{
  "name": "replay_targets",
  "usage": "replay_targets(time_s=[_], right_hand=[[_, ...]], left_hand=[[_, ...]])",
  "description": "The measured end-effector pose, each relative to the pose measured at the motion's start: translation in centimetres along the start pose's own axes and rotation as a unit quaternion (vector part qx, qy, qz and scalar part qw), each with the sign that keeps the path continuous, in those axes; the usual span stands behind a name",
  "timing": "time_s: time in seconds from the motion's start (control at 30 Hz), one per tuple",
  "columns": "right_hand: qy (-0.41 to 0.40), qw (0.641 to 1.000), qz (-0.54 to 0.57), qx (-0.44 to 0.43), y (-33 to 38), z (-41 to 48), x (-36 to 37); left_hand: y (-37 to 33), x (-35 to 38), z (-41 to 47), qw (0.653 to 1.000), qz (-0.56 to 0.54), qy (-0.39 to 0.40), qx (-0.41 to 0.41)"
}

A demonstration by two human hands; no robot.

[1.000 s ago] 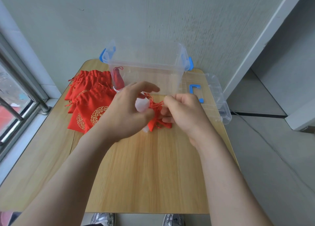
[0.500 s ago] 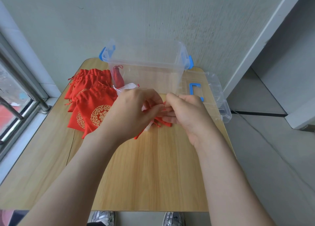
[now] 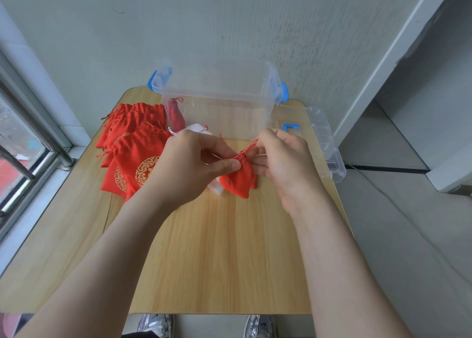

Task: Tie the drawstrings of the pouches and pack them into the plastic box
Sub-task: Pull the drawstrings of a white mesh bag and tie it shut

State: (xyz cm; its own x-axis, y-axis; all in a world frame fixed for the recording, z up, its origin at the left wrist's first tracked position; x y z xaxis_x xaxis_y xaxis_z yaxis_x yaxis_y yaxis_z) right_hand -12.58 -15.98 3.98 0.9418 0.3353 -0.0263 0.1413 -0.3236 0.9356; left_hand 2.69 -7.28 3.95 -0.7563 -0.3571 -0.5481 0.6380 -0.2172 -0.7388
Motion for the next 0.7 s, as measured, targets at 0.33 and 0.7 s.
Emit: replay_targets(time_s=[0.33,0.7], right_hand=[[0.007,1.000,0.003,0.021,0.30,-0.33,0.05],[0.032,0.995,-0.092,0.008,-0.23,-0.08,0.68]], left_hand=[[0.49,-0.24,0.13,0.998,0.033,-0.031,0.042],[0.16,0.27,0.12,0.955,-0.251,-0.081,-0.133]])
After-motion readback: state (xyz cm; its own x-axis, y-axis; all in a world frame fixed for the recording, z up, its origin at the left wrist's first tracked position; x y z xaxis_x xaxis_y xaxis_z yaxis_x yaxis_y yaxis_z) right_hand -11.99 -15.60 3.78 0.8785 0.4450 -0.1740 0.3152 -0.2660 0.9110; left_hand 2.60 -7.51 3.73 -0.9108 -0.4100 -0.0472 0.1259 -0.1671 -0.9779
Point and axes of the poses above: each hand's wrist, its own z-axis towards the middle knuckle, its own x-axis out of the palm, y = z × x, the point moved 3 cm from there along z, towards the middle knuckle, and after that the axes turned 13 degrees about x, right-handed, at the moved point
